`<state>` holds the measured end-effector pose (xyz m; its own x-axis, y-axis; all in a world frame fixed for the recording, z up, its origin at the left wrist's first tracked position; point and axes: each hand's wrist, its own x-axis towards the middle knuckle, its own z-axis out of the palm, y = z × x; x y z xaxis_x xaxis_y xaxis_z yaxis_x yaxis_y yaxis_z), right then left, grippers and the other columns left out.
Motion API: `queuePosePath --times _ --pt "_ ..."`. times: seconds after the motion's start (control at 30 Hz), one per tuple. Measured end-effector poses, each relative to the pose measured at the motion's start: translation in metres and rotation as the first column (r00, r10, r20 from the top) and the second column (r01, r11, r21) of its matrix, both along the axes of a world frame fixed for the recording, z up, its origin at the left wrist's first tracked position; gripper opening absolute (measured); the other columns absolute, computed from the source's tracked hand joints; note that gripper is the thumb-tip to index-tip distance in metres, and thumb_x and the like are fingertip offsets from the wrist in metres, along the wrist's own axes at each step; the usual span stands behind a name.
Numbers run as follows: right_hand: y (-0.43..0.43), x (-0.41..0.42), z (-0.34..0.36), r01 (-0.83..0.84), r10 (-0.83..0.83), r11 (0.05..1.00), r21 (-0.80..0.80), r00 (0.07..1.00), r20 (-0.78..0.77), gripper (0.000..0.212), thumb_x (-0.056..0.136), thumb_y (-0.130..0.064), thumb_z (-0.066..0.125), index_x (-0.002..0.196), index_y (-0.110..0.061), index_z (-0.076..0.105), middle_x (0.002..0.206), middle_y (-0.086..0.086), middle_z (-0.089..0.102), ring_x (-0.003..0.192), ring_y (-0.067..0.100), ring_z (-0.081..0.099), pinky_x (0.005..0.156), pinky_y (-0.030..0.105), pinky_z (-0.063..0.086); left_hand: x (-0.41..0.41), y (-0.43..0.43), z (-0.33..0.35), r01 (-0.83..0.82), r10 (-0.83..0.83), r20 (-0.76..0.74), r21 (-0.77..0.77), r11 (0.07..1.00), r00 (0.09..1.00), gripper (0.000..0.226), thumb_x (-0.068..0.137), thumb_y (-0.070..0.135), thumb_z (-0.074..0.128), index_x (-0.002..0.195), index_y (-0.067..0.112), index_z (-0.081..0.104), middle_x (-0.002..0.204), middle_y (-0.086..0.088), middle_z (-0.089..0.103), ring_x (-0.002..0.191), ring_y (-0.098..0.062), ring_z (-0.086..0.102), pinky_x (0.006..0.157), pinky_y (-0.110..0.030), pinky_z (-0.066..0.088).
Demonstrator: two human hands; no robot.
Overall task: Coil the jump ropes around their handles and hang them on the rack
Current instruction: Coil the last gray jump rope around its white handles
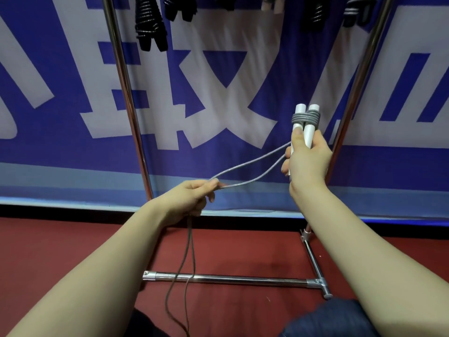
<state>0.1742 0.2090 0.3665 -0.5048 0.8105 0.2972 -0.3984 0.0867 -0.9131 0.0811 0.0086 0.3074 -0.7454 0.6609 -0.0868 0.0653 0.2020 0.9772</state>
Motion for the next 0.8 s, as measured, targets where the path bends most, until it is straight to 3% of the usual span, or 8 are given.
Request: queuePosePath --times 0.1,0.17,0.27,0.3,0.4,0.53,0.7,0.8 --pt "-0.003 -0.001 0.0 -0.072 0.072 0.997 0.01 0.997 0.002 0.014 0.1 -0.024 0.054 0.093 -0.011 0.056 0.059 0.001 0.042 0.044 0.011 0.036 0.037 0.021 0.033 -0.01 0.0 -0.008 -0.115 0.108 -0.157 -0.04 0.993 0.982 0.032 0.097 0.045 0.054 0.114 0.025 0.072 0.072 0.009 0.05 0.064 -0.01 0.04 0.061 -0.02 0.036" --pt "-0.004 -0.002 0.001 -0.181 0.181 0.983 -0.026 0.983 0.02 0.012 0.1 -0.024 0.055 0.095 -0.013 0.059 0.06 0.002 0.042 0.045 0.012 0.035 0.037 0.022 0.031 -0.015 -0.006 -0.016 0.027 -0.075 -0.164 -0.277 0.96 0.984 0.041 0.087 0.047 0.069 0.123 0.028 0.067 0.093 0.01 0.065 0.084 -0.008 0.058 0.082 -0.022 0.046" --pt "-0.007 -0.003 0.002 -0.398 0.406 0.914 -0.08 0.906 0.124 0.012 0.099 -0.024 0.057 0.095 -0.014 0.062 0.056 0.0 0.044 0.046 0.013 0.034 0.036 0.021 0.027 -0.015 -0.007 -0.037 0.191 -0.416 -0.081 -0.798 0.571 0.906 0.08 0.084 0.021 0.075 0.152 0.024 0.034 0.144 0.003 0.05 0.132 -0.017 0.048 0.111 -0.033 0.038" --pt "-0.01 -0.003 0.002 -0.471 0.481 0.877 -0.097 0.86 0.171 0.013 0.099 -0.024 0.057 0.098 -0.013 0.063 0.056 -0.001 0.045 0.046 0.014 0.034 0.035 0.021 0.027 -0.013 -0.004 -0.038 0.122 -0.406 -0.138 -0.825 0.552 0.904 0.082 0.086 0.012 0.069 0.155 0.022 0.025 0.152 0.001 0.041 0.137 -0.018 0.042 0.112 -0.032 0.036" --pt "-0.02 0.0 0.003 -0.624 0.631 0.77 -0.131 0.718 0.294 0.019 0.1 -0.025 0.055 0.107 -0.009 0.062 0.056 0.002 0.044 0.038 0.011 0.03 0.032 0.018 0.025 -0.004 0.012 -0.02 -0.057 -0.001 -0.196 -0.294 0.954 0.981 0.042 0.097 0.01 0.054 0.139 0.017 0.051 0.14 0.0 0.056 0.13 -0.016 0.05 0.106 -0.03 0.038" --pt "-0.031 -0.001 0.002 -0.716 0.711 0.684 -0.138 0.611 0.348 0.022 0.098 -0.027 0.057 0.107 -0.009 0.065 0.062 0.005 0.046 0.041 0.011 0.031 0.031 0.018 0.025 0.015 0.04 0.015 -0.14 0.103 0.126 0.334 0.932 0.987 0.032 0.105 0.028 0.038 0.111 0.016 0.067 0.11 -0.005 0.073 0.11 -0.014 0.066 0.099 -0.027 0.044" --pt "-0.034 -0.001 0.005 -0.776 0.756 0.616 -0.138 0.532 0.381 0.023 0.099 -0.03 0.055 0.104 -0.01 0.065 0.058 0.006 0.046 0.038 0.015 0.03 0.034 0.021 0.028 0.033 0.039 0.028 -0.058 -0.039 0.219 0.417 0.907 0.975 0.03 0.102 0.025 0.042 0.107 0.009 0.068 0.071 -0.004 0.062 0.065 -0.018 0.06 0.064 -0.027 0.053" --pt "-0.027 0.003 0.009 -0.776 0.744 0.613 -0.144 0.506 0.436 0.026 0.099 -0.033 0.054 0.108 -0.013 0.067 0.059 0.002 0.047 0.036 0.011 0.028 0.032 0.019 0.025 0.026 0.031 0.032 -0.022 -0.024 0.141 0.312 0.95 0.99 0.038 0.102 0.025 0.044 0.074 0.021 0.07 0.055 0.001 0.039 0.043 -0.008 0.024 0.043 -0.019 0.02"
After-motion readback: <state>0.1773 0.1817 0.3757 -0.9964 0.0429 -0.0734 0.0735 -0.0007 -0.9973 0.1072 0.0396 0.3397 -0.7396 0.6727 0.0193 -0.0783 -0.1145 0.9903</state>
